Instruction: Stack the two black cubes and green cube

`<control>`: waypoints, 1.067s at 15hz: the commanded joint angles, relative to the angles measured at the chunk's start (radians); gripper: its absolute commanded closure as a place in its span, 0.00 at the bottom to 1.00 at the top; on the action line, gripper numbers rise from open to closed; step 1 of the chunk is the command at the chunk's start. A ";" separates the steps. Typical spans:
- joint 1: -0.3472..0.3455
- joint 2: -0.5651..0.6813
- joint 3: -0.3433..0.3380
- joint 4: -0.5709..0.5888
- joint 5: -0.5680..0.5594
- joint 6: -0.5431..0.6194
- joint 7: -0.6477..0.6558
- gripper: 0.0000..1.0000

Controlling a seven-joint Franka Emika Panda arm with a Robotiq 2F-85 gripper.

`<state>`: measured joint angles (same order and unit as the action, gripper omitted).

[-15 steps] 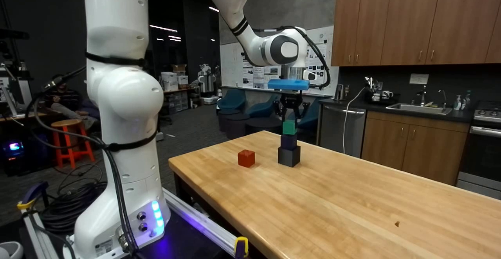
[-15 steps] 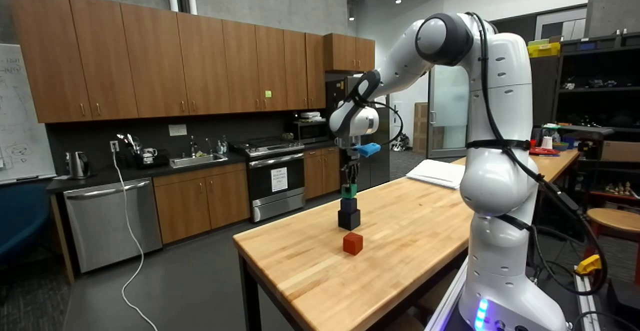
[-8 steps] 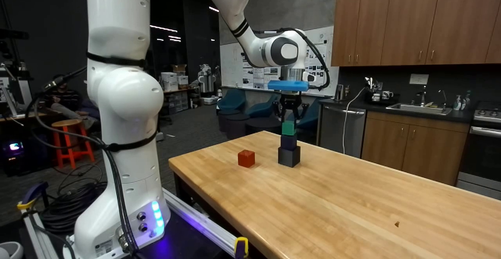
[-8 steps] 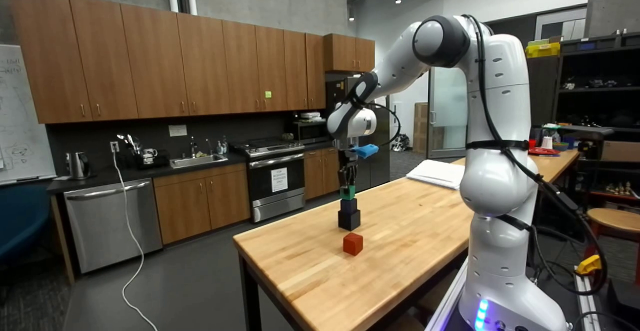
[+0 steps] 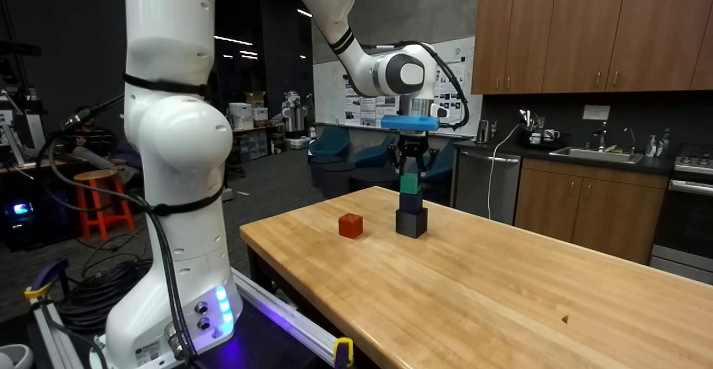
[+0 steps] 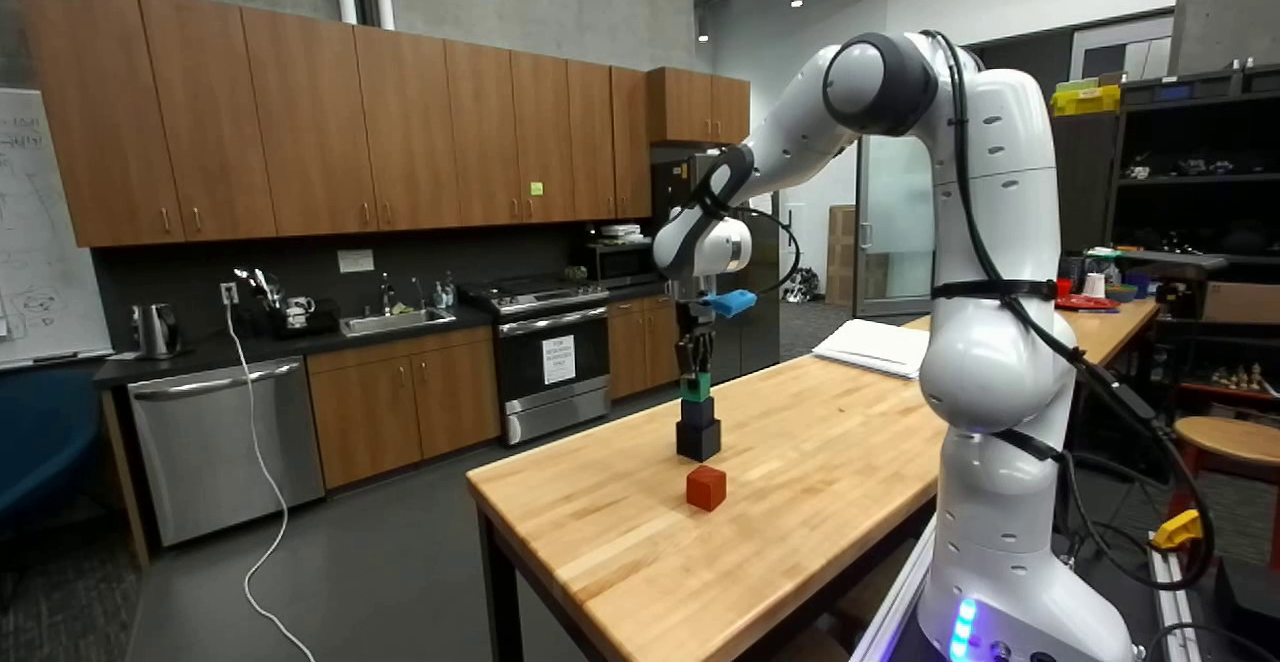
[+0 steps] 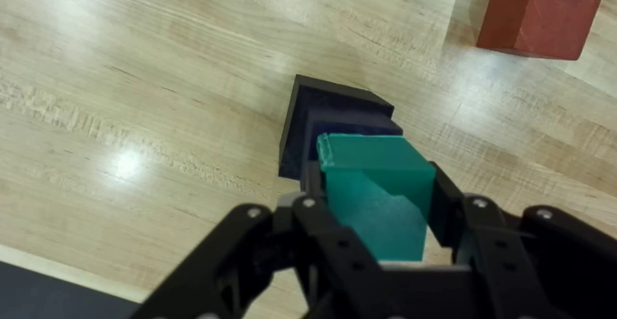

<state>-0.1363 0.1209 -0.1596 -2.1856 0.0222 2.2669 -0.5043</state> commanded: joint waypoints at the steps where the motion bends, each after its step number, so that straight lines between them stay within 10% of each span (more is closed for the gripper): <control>1: -0.023 0.003 0.015 0.013 0.015 -0.024 -0.010 0.76; 6: -0.029 0.007 0.015 0.013 0.013 -0.023 -0.011 0.76; 7: -0.028 0.007 0.015 0.013 0.012 -0.022 -0.007 0.37; 8: -0.028 0.007 0.015 0.013 0.009 -0.020 -0.003 0.24; 12: -0.027 -0.001 0.016 0.013 0.007 -0.018 0.002 0.02; 16: -0.021 -0.055 0.014 -0.009 -0.006 -0.011 0.041 0.00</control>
<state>-0.1477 0.1200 -0.1585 -2.1803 0.0226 2.2658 -0.4976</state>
